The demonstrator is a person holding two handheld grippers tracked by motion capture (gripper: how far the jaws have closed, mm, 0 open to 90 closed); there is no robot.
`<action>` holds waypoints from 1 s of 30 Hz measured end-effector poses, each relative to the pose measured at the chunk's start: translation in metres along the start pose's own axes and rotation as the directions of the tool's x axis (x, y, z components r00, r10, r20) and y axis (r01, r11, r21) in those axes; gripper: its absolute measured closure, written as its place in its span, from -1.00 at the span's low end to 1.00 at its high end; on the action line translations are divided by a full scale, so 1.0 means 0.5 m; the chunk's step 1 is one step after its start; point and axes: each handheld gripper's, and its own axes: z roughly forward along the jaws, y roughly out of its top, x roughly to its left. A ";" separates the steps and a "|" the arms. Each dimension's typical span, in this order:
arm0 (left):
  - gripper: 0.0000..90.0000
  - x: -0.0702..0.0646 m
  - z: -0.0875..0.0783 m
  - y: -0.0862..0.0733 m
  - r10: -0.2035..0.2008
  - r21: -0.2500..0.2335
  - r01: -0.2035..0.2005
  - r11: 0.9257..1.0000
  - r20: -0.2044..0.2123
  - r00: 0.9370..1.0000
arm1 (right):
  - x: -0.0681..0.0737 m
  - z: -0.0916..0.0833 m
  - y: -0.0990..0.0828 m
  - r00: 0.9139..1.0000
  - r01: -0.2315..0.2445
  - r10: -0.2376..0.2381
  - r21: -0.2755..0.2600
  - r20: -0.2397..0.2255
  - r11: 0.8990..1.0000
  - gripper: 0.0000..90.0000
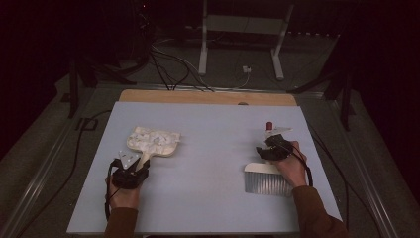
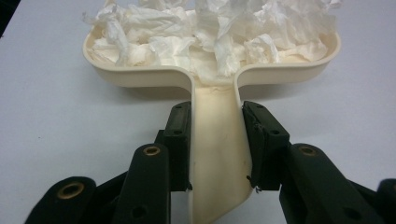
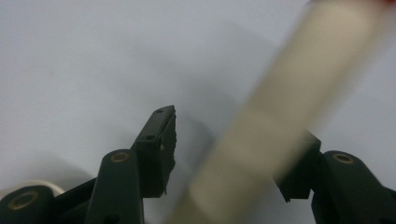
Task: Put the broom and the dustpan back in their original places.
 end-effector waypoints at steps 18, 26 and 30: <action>0.47 -0.023 0.037 -0.001 0.017 0.052 -0.016 0.999 -0.030 0.999 | -0.002 0.000 -0.011 0.999 -0.044 0.044 -0.001 -0.010 0.999 0.02; 0.46 -0.034 0.054 0.002 0.009 0.054 -0.007 0.999 -0.039 0.999 | 0.004 -0.018 -0.018 0.998 -0.065 0.064 -0.038 -0.025 0.997 -0.05; 0.41 -0.033 0.060 0.000 0.011 0.054 -0.009 0.999 -0.031 0.999 | 0.006 -0.023 -0.025 0.995 -0.090 0.088 -0.051 -0.039 0.995 -0.10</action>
